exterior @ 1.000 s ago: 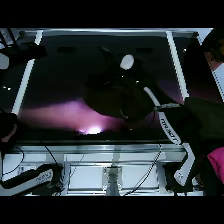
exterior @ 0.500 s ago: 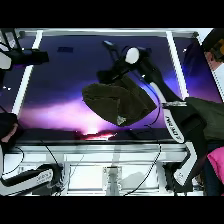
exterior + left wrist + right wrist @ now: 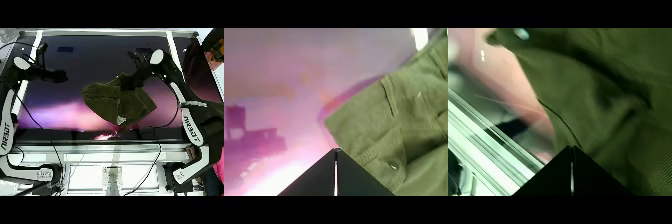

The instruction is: Fold the clothes and pants, and hang the long-sleeved shirts on hangers.

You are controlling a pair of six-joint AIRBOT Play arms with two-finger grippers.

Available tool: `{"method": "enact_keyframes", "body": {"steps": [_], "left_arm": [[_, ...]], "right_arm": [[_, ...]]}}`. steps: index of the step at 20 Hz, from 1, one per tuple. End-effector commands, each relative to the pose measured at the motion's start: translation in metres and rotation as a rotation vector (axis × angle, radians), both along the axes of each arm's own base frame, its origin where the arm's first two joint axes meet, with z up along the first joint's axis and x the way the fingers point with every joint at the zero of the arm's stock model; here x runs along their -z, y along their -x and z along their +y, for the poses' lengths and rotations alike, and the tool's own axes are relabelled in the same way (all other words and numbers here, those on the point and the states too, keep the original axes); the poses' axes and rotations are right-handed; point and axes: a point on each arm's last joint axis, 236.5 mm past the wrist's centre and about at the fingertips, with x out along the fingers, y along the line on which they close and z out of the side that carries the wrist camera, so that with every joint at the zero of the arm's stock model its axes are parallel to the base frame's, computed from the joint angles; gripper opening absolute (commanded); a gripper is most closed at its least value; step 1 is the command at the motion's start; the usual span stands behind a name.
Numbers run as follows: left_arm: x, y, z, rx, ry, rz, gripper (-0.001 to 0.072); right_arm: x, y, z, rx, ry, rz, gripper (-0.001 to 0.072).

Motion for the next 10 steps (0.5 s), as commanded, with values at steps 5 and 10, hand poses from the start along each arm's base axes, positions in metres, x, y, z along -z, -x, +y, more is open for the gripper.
{"method": "enact_keyframes", "body": {"steps": [5,10], "left_arm": [[0.010,-0.004,-0.003,0.001,0.024,0.011,0.0012],[0.010,-0.004,-0.004,0.002,0.025,0.012,0.0013]], "right_arm": [[0.068,0.068,-0.013,0.109,0.105,0.267,0.0334],[0.077,0.068,0.022,0.035,0.128,0.139,0.0385]]}}
